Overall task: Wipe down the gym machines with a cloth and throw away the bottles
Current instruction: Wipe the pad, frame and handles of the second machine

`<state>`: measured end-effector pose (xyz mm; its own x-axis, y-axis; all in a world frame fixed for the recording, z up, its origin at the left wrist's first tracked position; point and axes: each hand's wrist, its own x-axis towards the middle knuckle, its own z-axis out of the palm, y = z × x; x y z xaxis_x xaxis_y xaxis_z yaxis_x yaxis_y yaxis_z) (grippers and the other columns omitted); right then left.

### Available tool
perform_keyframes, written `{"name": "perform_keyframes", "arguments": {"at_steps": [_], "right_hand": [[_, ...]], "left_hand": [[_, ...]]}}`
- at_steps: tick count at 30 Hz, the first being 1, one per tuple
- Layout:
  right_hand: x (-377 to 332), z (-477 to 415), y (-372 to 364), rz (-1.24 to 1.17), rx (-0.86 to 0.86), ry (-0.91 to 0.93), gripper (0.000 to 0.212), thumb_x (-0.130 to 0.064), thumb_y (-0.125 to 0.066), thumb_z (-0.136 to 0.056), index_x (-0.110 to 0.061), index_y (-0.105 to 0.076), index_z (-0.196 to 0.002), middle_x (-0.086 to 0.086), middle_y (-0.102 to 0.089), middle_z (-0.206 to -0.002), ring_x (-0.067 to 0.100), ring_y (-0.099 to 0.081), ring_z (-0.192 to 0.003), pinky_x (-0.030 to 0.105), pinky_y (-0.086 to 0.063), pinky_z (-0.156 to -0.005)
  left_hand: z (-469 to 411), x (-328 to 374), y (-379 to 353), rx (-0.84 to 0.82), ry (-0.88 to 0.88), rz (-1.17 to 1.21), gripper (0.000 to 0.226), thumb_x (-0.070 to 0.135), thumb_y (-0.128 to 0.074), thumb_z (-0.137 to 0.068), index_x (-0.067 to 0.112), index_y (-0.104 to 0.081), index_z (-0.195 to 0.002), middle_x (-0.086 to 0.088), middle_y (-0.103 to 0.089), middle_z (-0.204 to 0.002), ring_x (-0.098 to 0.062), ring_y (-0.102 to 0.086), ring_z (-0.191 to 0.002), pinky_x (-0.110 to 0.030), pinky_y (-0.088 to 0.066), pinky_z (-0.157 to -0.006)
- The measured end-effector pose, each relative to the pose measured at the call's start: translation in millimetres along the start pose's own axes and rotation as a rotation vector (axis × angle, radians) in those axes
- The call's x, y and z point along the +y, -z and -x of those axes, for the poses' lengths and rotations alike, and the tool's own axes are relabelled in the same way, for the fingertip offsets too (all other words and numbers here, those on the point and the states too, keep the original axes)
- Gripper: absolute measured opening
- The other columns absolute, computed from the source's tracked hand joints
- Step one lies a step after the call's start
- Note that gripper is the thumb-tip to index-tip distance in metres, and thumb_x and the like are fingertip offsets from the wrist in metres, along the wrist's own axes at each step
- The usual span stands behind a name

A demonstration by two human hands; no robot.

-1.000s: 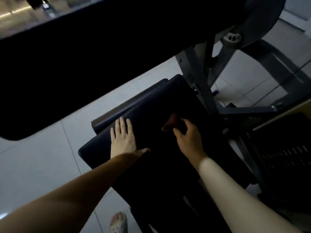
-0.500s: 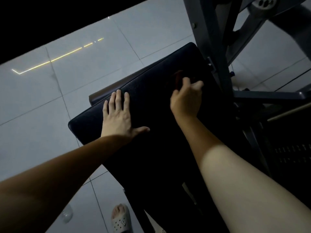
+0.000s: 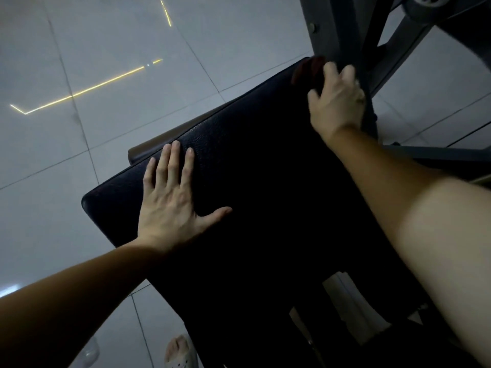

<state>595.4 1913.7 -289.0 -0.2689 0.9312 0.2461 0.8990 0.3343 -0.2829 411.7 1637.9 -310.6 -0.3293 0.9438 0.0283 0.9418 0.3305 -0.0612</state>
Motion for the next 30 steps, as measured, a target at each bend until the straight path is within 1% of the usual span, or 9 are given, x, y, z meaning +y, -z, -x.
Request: {"name": "perform_keyframes", "arguments": {"at_steps": [4, 8, 11, 12, 16, 20, 22, 26, 30], "right_hand": [[-49.3, 16.1, -16.3, -0.118, 0.101, -0.194, 0.039, -0.03, -0.052, -0.093, -0.015, -0.049, -0.129, 0.012, -0.052, -0.124, 0.034, -0.059, -0.108, 0.045, -0.048, -0.09], [-130.1, 120.5, -20.9, -0.219, -0.091, 0.325, 0.039, -0.037, -0.066, -0.079, -0.014, -0.058, -0.11, 0.012, -0.058, -0.106, 0.031, -0.059, -0.093, 0.043, -0.045, -0.078], [-106.0, 97.4, -17.8, -0.185, -0.102, 0.628, 0.034, -0.026, -0.065, -0.077, -0.012, -0.061, -0.109, 0.015, -0.059, -0.101, 0.036, -0.06, -0.087, 0.044, -0.044, -0.074], [-87.8, 70.6, -17.5, -0.118, -0.075, 0.58, 0.035, -0.021, -0.061, -0.081, -0.012, -0.06, -0.114, 0.016, -0.059, -0.107, 0.038, -0.061, -0.091, 0.045, -0.045, -0.076], [-8.5, -35.9, -5.4, -0.077, 0.025, -0.005, 0.034, -0.028, -0.051, -0.097, -0.015, -0.047, -0.129, 0.015, -0.052, -0.126, 0.037, -0.058, -0.111, 0.046, -0.048, -0.091], [-32.6, -25.3, -11.3, -0.157, 0.055, -0.146, 0.041, -0.03, -0.05, -0.099, -0.016, -0.044, -0.137, 0.011, -0.052, -0.128, 0.031, -0.059, -0.114, 0.043, -0.053, -0.092], [-72.3, 16.4, -24.7, -0.229, 0.08, -0.058, 0.045, -0.03, -0.055, -0.094, -0.014, -0.048, -0.136, 0.012, -0.055, -0.124, 0.031, -0.062, -0.106, 0.042, -0.053, -0.087], [-139.5, 111.1, -29.2, -0.334, -0.037, 0.345, 0.038, -0.031, -0.067, -0.079, -0.013, -0.061, -0.111, 0.013, -0.06, -0.103, 0.034, -0.062, -0.089, 0.043, -0.049, -0.077], [-96.9, 75.5, -25.9, -0.074, 0.084, 0.575, 0.036, -0.024, -0.066, -0.074, -0.015, -0.065, -0.109, 0.016, -0.059, -0.101, 0.038, -0.058, -0.089, 0.043, -0.041, -0.074]], "left_hand": [[-1.9, 0.2, -1.3, 0.012, 0.01, -0.015, 0.125, 0.097, -0.024, -0.076, 0.007, -0.01, -0.162, -0.019, -0.004, -0.169, -0.03, 0.001, -0.158, -0.053, -0.007, -0.126], [-1.4, 0.3, -3.5, 0.026, -0.001, -0.029, 0.118, 0.09, -0.025, -0.08, 0.001, -0.024, -0.157, -0.025, -0.015, -0.166, -0.034, -0.007, -0.157, -0.055, -0.012, -0.125], [-0.6, -0.4, -3.7, 0.032, -0.004, -0.045, 0.118, 0.09, -0.023, -0.081, 0.002, -0.019, -0.159, -0.023, -0.011, -0.167, -0.032, -0.004, -0.157, -0.054, -0.011, -0.126], [-0.7, -0.7, -4.6, 0.039, -0.003, -0.04, 0.118, 0.091, -0.023, -0.081, 0.004, -0.016, -0.161, -0.021, -0.007, -0.168, -0.031, -0.002, -0.158, -0.054, -0.01, -0.126], [-0.3, -2.5, -9.0, 0.063, -0.002, -0.024, 0.118, 0.091, -0.027, -0.08, 0.007, -0.012, -0.162, -0.018, -0.005, -0.169, -0.028, 0.001, -0.158, -0.053, -0.009, -0.126], [-0.5, -1.4, -8.7, 0.053, 0.007, -0.032, 0.118, 0.092, -0.026, -0.08, 0.007, -0.012, -0.162, -0.019, -0.004, -0.169, -0.029, 0.001, -0.158, -0.053, -0.009, -0.126], [-0.7, -0.1, -9.0, 0.041, 0.003, -0.042, 0.118, 0.091, -0.026, -0.081, 0.007, -0.012, -0.162, -0.019, -0.004, -0.169, -0.029, 0.001, -0.158, -0.053, -0.009, -0.126], [-0.6, -0.5, -6.9, 0.027, 0.003, -0.031, 0.115, 0.089, -0.023, -0.083, 0.003, -0.021, -0.159, -0.023, -0.012, -0.167, -0.031, -0.004, -0.157, -0.054, -0.01, -0.126], [-3.7, -13.8, -4.8, 0.086, -0.075, 0.08, 0.104, 0.082, -0.036, -0.085, 0.007, -0.029, -0.157, -0.019, -0.02, -0.166, -0.031, -0.014, -0.156, -0.05, -0.015, -0.125]]}}
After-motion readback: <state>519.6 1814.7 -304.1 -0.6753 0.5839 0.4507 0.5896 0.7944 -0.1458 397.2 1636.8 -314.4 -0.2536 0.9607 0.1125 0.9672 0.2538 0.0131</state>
